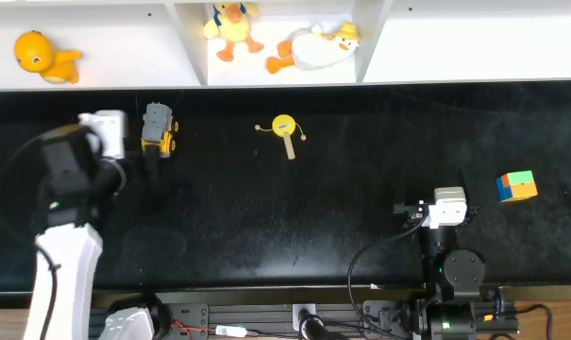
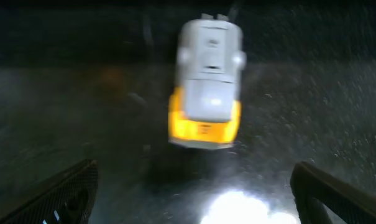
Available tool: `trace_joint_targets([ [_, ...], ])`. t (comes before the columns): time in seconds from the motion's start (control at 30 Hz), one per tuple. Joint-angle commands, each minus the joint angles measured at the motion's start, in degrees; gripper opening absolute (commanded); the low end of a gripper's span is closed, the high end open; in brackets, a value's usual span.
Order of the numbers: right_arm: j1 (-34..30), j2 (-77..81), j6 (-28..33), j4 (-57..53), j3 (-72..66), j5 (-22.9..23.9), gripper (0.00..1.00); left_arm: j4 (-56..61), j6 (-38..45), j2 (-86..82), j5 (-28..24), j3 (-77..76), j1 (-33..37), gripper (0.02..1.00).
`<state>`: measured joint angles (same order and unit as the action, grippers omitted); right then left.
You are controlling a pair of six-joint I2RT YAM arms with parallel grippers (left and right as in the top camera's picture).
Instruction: Store Toys
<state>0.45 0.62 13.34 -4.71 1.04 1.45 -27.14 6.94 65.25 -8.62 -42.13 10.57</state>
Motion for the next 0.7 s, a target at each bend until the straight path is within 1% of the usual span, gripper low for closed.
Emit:
trace_joint_targets([
  [0.03,-0.09,-0.37,-0.02,0.28,-0.76,-0.42,0.996,3.19,-0.9,4.98,5.64,0.07,-5.07,0.998],
  [0.3,-0.09,-0.37,0.0,0.28,-0.76,-0.42,0.996,16.17,-0.9,14.12,5.68,0.04,-5.84,1.0],
  [0.4,-0.09,-0.37,0.0,0.28,-0.76,-0.42,0.996,19.45,-1.05,17.07,4.26,0.0,-5.84,0.993],
  [0.53,-0.09,-0.37,0.0,0.28,-0.76,-0.42,0.993,21.84,-1.22,20.04,2.67,0.0,-5.84,0.93],
  [0.63,-0.09,-0.37,0.0,0.28,-0.76,-0.42,0.996,22.36,-1.29,21.29,2.69,0.0,-5.84,0.84],
  [0.7,-0.09,-0.37,0.0,0.28,-0.76,-0.42,0.993,22.6,-1.27,21.62,2.71,0.0,-5.84,0.798],
])
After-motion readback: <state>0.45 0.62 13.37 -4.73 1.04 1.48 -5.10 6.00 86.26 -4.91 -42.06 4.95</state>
